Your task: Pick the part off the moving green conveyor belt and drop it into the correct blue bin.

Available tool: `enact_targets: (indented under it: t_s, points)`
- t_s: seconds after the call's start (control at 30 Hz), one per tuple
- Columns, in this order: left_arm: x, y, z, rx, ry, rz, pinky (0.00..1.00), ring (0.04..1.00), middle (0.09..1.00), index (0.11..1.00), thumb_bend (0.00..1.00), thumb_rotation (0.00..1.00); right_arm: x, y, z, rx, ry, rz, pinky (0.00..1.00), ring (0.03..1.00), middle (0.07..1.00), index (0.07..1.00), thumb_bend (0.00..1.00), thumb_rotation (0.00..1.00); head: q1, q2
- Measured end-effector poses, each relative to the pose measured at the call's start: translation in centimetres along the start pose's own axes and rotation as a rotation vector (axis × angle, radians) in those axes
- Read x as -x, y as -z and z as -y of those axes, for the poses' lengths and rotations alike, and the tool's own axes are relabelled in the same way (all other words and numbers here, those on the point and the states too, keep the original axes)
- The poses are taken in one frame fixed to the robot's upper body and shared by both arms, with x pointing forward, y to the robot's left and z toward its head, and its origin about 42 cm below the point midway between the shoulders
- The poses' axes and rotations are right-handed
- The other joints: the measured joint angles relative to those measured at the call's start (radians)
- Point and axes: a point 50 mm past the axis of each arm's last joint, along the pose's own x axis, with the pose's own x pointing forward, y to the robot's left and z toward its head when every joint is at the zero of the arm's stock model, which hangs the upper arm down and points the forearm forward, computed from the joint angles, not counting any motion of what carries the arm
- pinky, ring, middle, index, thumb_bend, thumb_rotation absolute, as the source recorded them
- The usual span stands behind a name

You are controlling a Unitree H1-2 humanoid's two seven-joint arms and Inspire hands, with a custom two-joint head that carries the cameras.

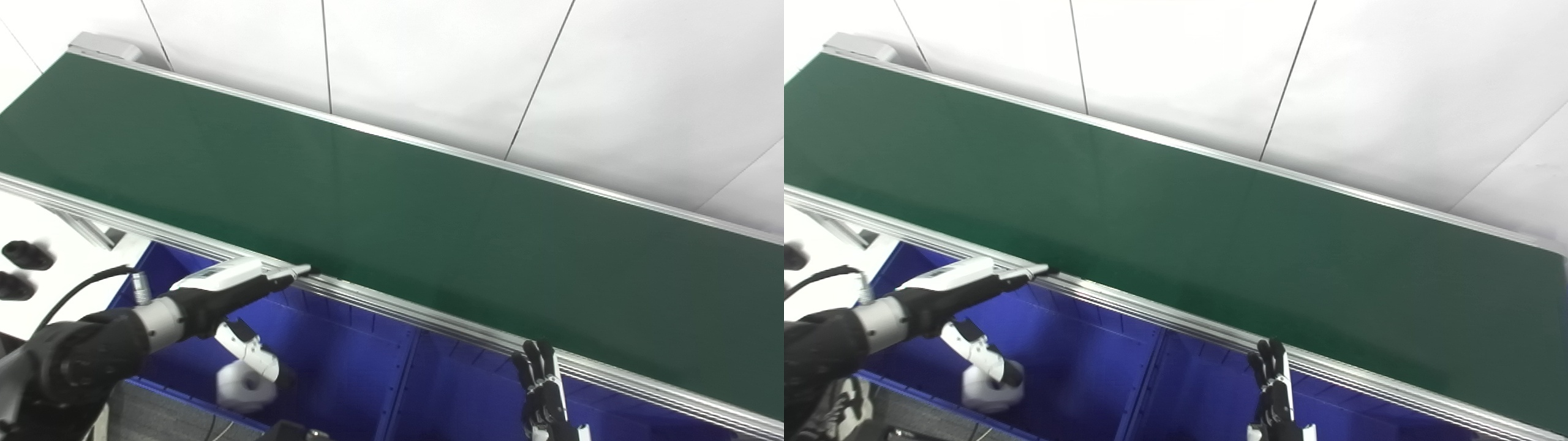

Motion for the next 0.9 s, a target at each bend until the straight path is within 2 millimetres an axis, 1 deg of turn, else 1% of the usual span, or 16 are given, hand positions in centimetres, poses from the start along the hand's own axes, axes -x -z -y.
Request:
enact_targets:
  t_s: [0.1, 0.17, 0.23, 0.3, 0.33, 0.37, 0.4, 0.43, 0.47, 0.5, 0.53, 0.6, 0.63, 0.67, 0.77, 0.9]
  points:
    - [0.5, -2.0, 2.6, 0.266, -0.139, 0.165, 1.00, 1.000, 1.000, 1.000, 1.00, 0.94, -0.1, 0.0, -0.3, -0.008, 0.004, 0.002, 1.00, 0.937, 0.962, 1.000, 0.78, 0.93, -0.047, -0.003]
    - [-0.1, -2.8, 4.5, 0.408, -0.220, 0.230, 1.00, 1.000, 1.000, 1.000, 1.00, 0.98, -0.4, -0.1, -0.9, -0.016, 0.005, 0.007, 0.99, 0.926, 0.954, 1.000, 0.79, 0.93, -0.135, -0.011]
    - [-0.6, -3.2, 5.9, 0.484, -0.303, 0.259, 1.00, 1.000, 1.000, 1.000, 1.00, 0.98, -0.8, -0.1, -1.6, -0.018, 0.003, 0.012, 0.97, 0.921, 0.953, 1.000, 0.79, 0.92, -0.175, -0.017]
    - [-1.4, -3.4, 7.4, 0.555, -0.379, 0.293, 1.00, 1.000, 1.000, 1.000, 1.00, 0.99, -1.0, 0.1, -2.0, -0.015, 0.006, 0.009, 0.97, 0.915, 0.950, 1.000, 0.79, 0.93, -0.175, -0.017]
    - [-1.9, -3.5, 8.3, 0.587, -0.406, 0.311, 1.00, 1.000, 1.000, 1.000, 1.00, 0.99, -0.9, 0.2, -2.0, -0.004, 0.006, 0.005, 0.97, 0.912, 0.949, 1.000, 0.80, 0.93, -0.239, -0.021]
    - [-2.5, -3.4, 9.3, 0.618, -0.434, 0.322, 1.00, 1.000, 1.000, 1.000, 1.00, 1.00, -0.9, 0.4, -2.0, 0.007, 0.008, -0.003, 0.96, 0.908, 0.947, 1.000, 0.80, 0.94, -0.239, -0.021]
    - [-3.2, -3.2, 10.3, 0.641, -0.453, 0.325, 1.00, 1.000, 1.000, 1.000, 0.99, 1.00, -0.9, 0.7, -2.1, 0.015, 0.011, -0.013, 0.96, 0.904, 0.942, 1.000, 0.80, 0.94, -0.317, -0.023]
    - [-3.7, -2.9, 11.2, 0.654, -0.459, 0.326, 1.00, 1.000, 1.000, 1.000, 0.98, 1.00, -0.9, 0.9, -2.1, 0.028, 0.016, -0.021, 0.96, 0.903, 0.940, 1.000, 0.80, 0.94, -0.318, -0.023]
    - [-4.1, -2.5, 12.1, 0.652, -0.458, 0.318, 1.00, 1.000, 1.000, 1.000, 0.99, 1.00, -0.9, 1.1, -2.2, 0.040, 0.022, -0.027, 0.96, 0.909, 0.943, 1.000, 0.80, 0.95, -0.448, -0.023]
    - [-4.5, -1.7, 12.8, 0.628, -0.440, 0.307, 1.00, 1.000, 1.000, 1.000, 0.99, 1.00, -0.9, 1.2, -2.2, 0.057, 0.033, -0.031, 0.96, 0.913, 0.946, 1.000, 0.80, 0.95, -0.490, -0.025]
    - [-4.8, -0.9, 13.2, 0.606, -0.414, 0.292, 1.00, 1.000, 1.000, 1.000, 1.00, 1.00, -0.9, 1.3, -2.2, 0.071, 0.038, -0.033, 0.95, 0.909, 0.947, 1.000, 0.79, 0.95, -0.562, -0.022]
    - [-4.9, 1.0, 12.9, 0.544, -0.360, 0.249, 1.00, 1.000, 1.000, 1.000, 1.00, 1.00, -1.0, 1.6, -2.2, 0.103, 0.046, -0.041, 0.95, 0.909, 0.951, 1.000, 0.78, 0.96, -0.563, -0.021]
    - [-4.8, 1.6, 12.4, 0.518, -0.348, 0.244, 1.00, 1.000, 1.000, 1.000, 1.00, 1.00, -1.0, 1.7, -2.2, 0.117, 0.054, -0.042, 0.95, 0.911, 0.957, 1.000, 0.78, 0.97, -0.621, -0.023]
    - [-4.8, 1.9, 11.9, 0.501, -0.350, 0.243, 1.00, 1.000, 1.000, 1.000, 1.00, 1.00, -1.0, 1.8, -2.2, 0.130, 0.058, -0.043, 0.94, 0.913, 0.961, 1.000, 0.77, 0.98, -0.627, -0.023]
    - [-5.6, 1.6, 11.1, 0.495, -0.365, 0.272, 1.00, 1.000, 1.000, 1.000, 0.98, 1.00, -1.2, 2.0, -2.1, 0.161, 0.071, -0.044, 0.94, 0.921, 0.970, 1.000, 0.76, 1.00, -0.687, -0.017]
    - [-6.1, 0.8, 11.8, 0.502, -0.358, 0.302, 1.00, 1.000, 1.000, 1.000, 0.93, 1.00, -1.3, 2.4, -2.1, 0.178, 0.080, -0.051, 0.97, 0.934, 0.983, 1.000, 0.78, 1.00, -0.684, 0.006]
